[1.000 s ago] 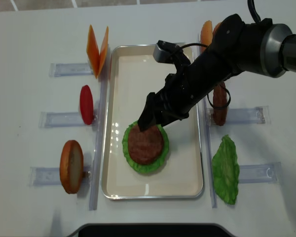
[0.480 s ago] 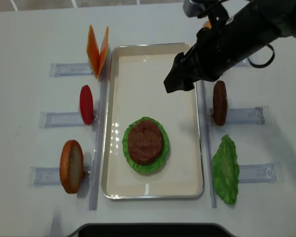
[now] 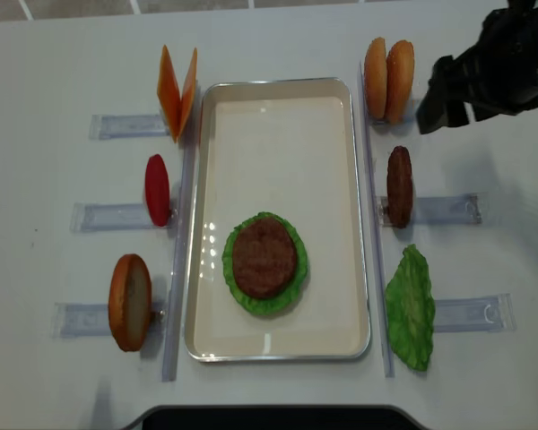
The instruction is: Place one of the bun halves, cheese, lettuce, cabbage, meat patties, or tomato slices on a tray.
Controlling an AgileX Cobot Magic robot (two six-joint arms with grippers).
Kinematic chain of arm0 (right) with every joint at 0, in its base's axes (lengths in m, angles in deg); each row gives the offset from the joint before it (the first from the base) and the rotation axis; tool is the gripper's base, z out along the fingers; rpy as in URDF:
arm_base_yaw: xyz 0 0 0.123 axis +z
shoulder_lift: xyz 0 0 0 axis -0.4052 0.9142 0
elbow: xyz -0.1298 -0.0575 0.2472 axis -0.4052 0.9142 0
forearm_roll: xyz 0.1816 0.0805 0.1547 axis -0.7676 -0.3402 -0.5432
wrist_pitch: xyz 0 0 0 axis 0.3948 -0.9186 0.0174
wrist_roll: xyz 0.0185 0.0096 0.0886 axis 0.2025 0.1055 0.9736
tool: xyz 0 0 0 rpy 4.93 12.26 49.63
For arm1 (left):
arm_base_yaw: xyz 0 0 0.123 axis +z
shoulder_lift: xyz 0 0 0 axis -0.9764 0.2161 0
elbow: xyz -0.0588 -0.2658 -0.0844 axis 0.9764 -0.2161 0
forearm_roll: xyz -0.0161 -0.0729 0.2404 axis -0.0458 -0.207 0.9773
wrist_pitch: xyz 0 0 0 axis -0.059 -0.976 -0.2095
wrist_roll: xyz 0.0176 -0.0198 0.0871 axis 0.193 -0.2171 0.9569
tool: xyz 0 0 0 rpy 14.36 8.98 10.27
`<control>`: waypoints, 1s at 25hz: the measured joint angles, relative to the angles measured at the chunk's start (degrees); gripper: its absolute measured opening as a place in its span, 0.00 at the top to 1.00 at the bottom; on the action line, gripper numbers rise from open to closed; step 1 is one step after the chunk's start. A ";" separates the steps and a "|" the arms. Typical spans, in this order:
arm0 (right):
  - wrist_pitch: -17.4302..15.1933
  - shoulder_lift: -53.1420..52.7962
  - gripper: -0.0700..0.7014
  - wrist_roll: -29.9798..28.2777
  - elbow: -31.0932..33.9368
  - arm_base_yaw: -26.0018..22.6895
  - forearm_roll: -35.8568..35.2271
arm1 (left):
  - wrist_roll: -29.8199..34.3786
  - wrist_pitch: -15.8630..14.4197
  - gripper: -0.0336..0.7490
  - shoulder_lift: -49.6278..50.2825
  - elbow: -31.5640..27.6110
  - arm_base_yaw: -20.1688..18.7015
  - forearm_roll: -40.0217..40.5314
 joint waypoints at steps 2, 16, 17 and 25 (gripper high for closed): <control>-1.98 -0.18 0.16 1.85 0.00 -2.87 2.45 | 0.00 0.00 0.96 0.00 0.00 0.00 0.00; -8.09 -0.35 0.16 13.10 0.00 -15.59 16.42 | 0.00 0.00 0.96 0.00 0.00 0.00 0.00; -8.23 -0.47 0.16 13.34 0.00 -15.59 16.48 | 0.00 0.00 0.96 0.00 0.00 0.00 0.00; -8.26 -15.25 0.16 15.92 9.58 -13.13 16.79 | 0.00 0.00 0.96 0.00 0.00 0.00 0.00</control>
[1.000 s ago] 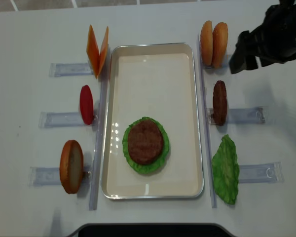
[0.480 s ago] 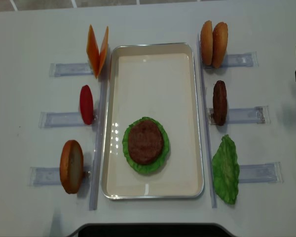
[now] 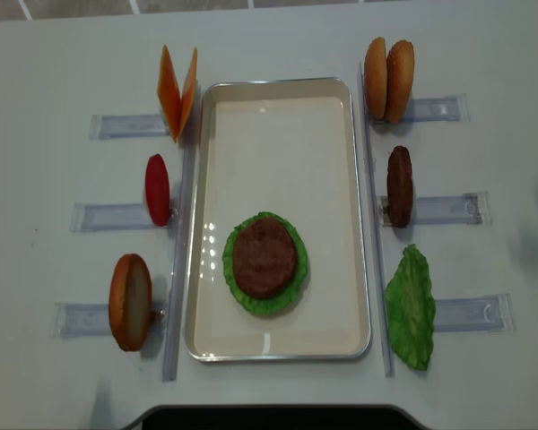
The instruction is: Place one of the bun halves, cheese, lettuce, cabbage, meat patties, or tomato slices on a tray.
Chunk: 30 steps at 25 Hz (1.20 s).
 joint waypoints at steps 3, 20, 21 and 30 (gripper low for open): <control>-0.08 -9.06 0.16 0.41 5.97 0.45 0.00 | 0.00 0.00 0.96 0.00 0.00 0.00 0.00; 1.67 -54.28 0.16 0.41 28.50 0.45 2.05 | 0.00 0.00 0.96 0.00 0.00 0.00 0.00; 1.85 -56.15 0.16 0.41 28.56 0.45 2.05 | 0.00 0.00 0.96 0.00 0.00 0.00 0.00; 2.63 -69.30 0.16 0.41 28.81 0.45 2.12 | 0.00 0.00 0.96 0.00 0.00 0.00 0.00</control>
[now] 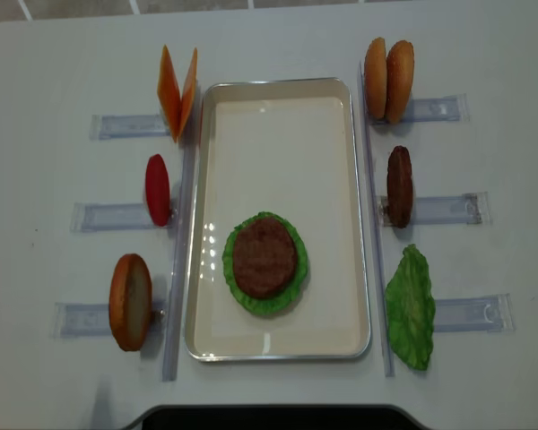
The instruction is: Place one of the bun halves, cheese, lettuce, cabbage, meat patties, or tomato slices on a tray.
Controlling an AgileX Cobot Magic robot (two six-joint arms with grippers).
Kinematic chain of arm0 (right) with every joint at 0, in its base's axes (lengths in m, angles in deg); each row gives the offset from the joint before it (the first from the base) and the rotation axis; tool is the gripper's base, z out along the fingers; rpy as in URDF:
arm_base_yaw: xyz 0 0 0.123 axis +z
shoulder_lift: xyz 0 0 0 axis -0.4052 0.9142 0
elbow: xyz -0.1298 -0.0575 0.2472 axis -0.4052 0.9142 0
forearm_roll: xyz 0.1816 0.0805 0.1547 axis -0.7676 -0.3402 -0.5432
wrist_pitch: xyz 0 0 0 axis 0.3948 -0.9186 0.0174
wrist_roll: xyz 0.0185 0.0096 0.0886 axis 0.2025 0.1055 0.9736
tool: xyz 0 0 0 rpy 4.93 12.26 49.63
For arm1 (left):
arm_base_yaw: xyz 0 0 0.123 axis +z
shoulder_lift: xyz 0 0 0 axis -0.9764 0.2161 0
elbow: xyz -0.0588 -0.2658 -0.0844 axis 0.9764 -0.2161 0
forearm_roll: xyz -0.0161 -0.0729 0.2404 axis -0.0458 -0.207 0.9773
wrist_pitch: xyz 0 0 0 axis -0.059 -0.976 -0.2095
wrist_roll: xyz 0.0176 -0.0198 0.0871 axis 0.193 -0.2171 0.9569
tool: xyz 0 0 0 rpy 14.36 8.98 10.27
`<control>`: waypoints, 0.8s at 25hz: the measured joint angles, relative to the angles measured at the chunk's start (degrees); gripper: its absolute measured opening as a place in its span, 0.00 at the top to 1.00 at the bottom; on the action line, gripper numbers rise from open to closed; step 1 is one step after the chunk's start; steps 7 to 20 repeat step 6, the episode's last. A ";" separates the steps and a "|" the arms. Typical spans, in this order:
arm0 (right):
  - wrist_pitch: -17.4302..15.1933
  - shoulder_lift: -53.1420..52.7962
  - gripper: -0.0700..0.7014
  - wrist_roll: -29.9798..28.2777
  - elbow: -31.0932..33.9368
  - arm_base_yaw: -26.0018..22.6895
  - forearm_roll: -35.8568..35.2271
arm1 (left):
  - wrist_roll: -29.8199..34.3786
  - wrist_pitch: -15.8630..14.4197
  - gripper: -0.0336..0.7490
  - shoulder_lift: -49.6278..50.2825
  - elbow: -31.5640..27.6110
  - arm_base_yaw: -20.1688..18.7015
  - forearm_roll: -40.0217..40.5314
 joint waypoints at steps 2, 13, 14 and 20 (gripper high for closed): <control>0.00 -0.63 0.16 0.00 0.00 0.00 0.05 | 0.00 0.00 0.96 0.00 0.00 0.00 0.00; 0.00 -0.83 0.16 0.00 0.00 0.00 0.02 | 0.00 0.00 0.96 0.00 0.00 0.00 0.00; 0.00 -0.83 0.16 0.00 0.00 0.00 0.02 | 0.00 0.00 0.96 0.00 0.00 0.00 0.00; 0.00 -0.83 0.16 0.00 0.00 0.00 0.02 | 0.00 0.00 0.96 0.00 0.00 0.00 0.00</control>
